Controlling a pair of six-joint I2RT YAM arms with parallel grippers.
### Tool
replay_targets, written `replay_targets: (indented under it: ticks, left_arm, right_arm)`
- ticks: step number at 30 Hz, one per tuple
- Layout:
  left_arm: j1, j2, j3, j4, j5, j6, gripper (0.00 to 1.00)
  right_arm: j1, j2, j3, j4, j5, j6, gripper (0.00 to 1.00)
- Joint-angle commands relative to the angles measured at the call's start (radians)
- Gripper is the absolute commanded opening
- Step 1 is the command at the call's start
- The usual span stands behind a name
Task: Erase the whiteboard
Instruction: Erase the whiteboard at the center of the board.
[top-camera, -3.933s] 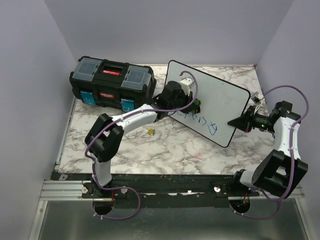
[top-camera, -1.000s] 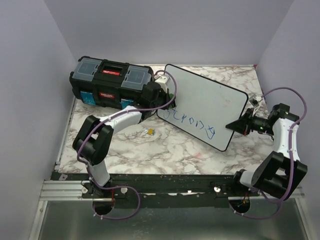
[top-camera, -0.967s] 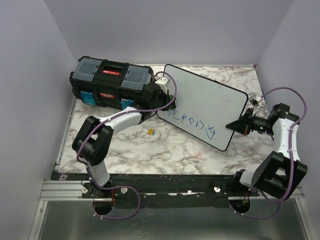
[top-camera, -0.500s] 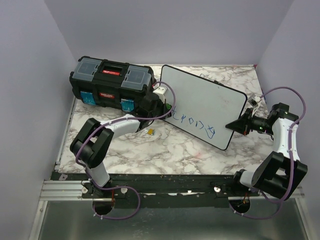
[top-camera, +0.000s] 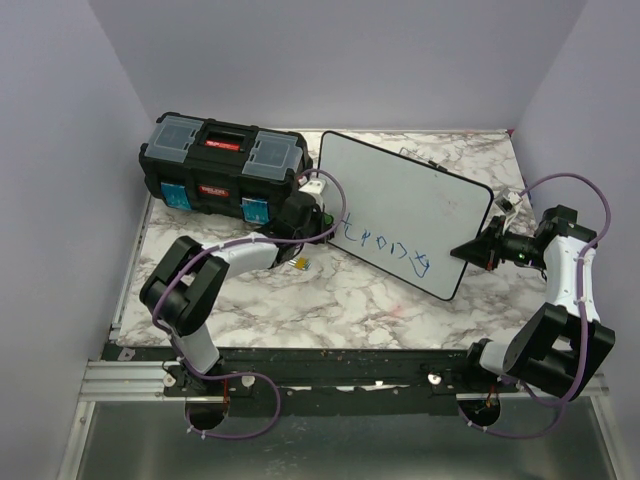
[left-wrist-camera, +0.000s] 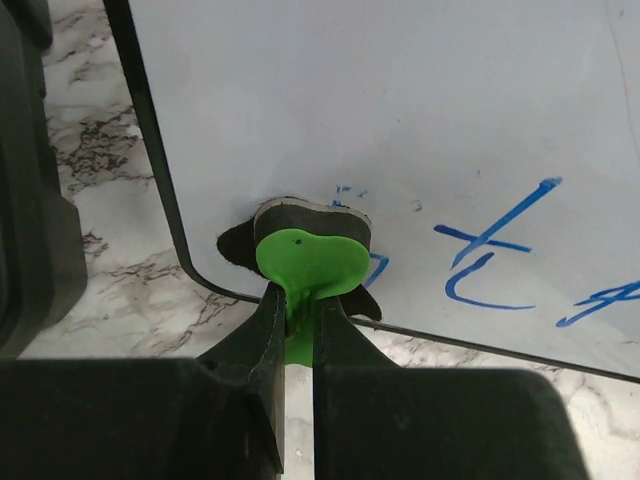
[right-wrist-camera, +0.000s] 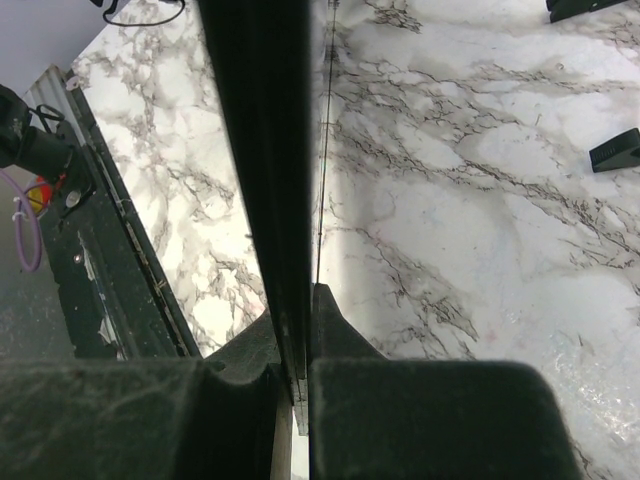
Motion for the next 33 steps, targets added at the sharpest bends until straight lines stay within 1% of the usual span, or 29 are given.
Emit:
replay_targets:
  ticks: [1,5,11,15,19,22,29,31,33]
  left_arm:
    - [0.016,-0.020,0.080,0.018,-0.048,0.005,0.00]
    - [0.016,-0.032,0.092,0.039,-0.005,0.013,0.00]
    - [0.011,-0.019,0.002,0.077,0.072,-0.003,0.00]
    - [0.002,-0.018,-0.099,0.145,0.107,-0.035,0.00]
    - [-0.012,-0.036,-0.134,0.155,0.118,-0.031,0.00]
    - [-0.012,-0.041,-0.096,0.123,0.110,-0.009,0.00]
    - [0.009,-0.028,0.083,0.020,0.092,0.035,0.00]
    - [0.013,-0.020,0.102,0.006,0.091,0.033,0.00]
    - [0.013,-0.016,0.089,0.015,0.091,0.025,0.00]
  right_arm:
    - [0.014,-0.017,0.018,-0.014,-0.029,-0.032,0.01]
    - [0.014,-0.023,0.014,-0.002,-0.027,-0.020,0.01]
    - [0.014,-0.023,0.016,-0.007,-0.029,-0.022,0.01]
    - [0.014,-0.025,0.015,-0.007,-0.030,-0.022,0.01]
    - [0.015,-0.020,0.016,-0.011,-0.031,-0.027,0.01]
    - [0.016,-0.023,0.016,-0.011,-0.031,-0.027,0.01]
    - [0.016,-0.026,0.015,-0.006,-0.027,-0.023,0.01]
    - [0.014,-0.029,0.014,-0.006,-0.026,-0.023,0.01]
    - [0.016,-0.028,0.014,-0.006,-0.026,-0.023,0.01]
